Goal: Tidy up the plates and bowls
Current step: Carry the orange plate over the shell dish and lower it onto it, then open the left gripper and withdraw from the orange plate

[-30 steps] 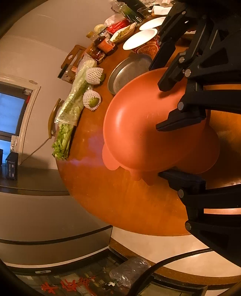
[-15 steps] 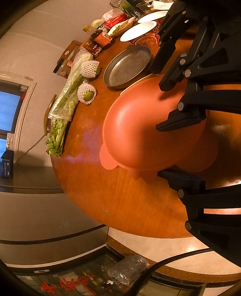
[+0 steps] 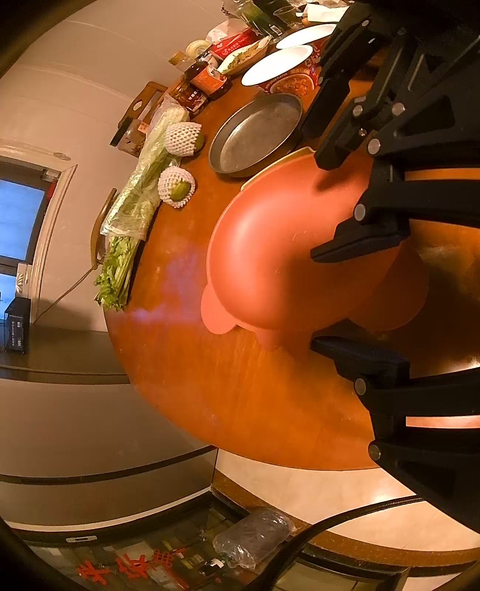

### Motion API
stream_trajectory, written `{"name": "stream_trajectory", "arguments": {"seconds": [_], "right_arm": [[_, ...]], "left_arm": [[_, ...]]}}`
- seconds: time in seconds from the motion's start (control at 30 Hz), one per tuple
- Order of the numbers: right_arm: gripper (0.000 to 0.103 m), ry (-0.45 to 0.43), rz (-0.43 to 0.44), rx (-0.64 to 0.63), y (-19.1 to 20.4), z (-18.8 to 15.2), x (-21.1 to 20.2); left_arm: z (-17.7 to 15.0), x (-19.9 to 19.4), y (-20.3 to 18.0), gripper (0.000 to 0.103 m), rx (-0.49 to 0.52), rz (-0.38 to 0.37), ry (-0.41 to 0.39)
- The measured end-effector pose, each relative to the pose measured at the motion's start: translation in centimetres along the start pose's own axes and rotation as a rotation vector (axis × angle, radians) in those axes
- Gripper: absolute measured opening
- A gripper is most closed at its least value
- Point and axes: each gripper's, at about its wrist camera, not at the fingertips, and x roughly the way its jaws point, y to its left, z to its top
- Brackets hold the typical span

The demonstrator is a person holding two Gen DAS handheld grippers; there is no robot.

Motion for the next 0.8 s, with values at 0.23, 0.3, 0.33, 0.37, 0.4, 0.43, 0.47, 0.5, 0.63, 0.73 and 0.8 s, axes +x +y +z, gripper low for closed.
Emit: {"name": "stream_trajectory", "arguments": {"seconds": [0.23,0.3,0.33,0.37,0.4,0.43,0.47,0.5,0.63,0.73,0.8], "right_arm": [[0.036,-0.023,-0.008,0.032,-0.7,0.1,-1.1],[0.036,-0.029,-0.007,0.04,-0.9,0.0,-1.5],[0.036,-0.031,-0.008,0.043,-0.9,0.0,-1.7],[0.036,-0.034,-0.009,0.044,-1.0,0.0,-1.9],[0.036,-0.04,-0.011,0.047,-1.0,0.0,-2.1],[0.037,-0.044,-0.012,0.049,-1.1,0.0,-2.4],[0.037,-0.048,-0.013,0.051,-1.2,-0.1,-2.6],[0.037,-0.052,-0.015,0.055,-1.3,-0.1,-2.8],[0.037,-0.066,-0.019,0.069,-1.6,-0.4,-3.7],[0.037,-0.078,-0.021,0.079,-1.8,-0.6,-4.5],[0.037,-0.088,-0.021,0.089,-2.0,-0.7,-5.0]], "left_arm": [[0.1,-1.0,-0.1,0.042,0.002,0.001,-0.024],[0.1,-1.3,-0.2,0.042,0.002,-0.002,-0.029],[0.1,-1.5,-0.3,0.043,0.002,-0.006,-0.034],[0.1,-1.8,-0.4,0.043,0.003,-0.008,-0.039],[0.2,-1.9,-0.4,0.044,0.005,-0.009,-0.041],[0.2,-2.1,-0.4,0.046,0.006,-0.009,-0.046],[0.2,-2.3,-0.5,0.046,0.009,-0.009,-0.05],[0.2,-2.5,-0.6,0.047,0.013,-0.008,-0.053],[-0.1,-3.2,-1.1,0.048,0.023,-0.013,-0.062],[-0.3,-3.8,-1.6,0.048,0.035,-0.016,-0.07],[-0.4,-4.3,-1.9,0.048,0.044,-0.019,-0.076]]}}
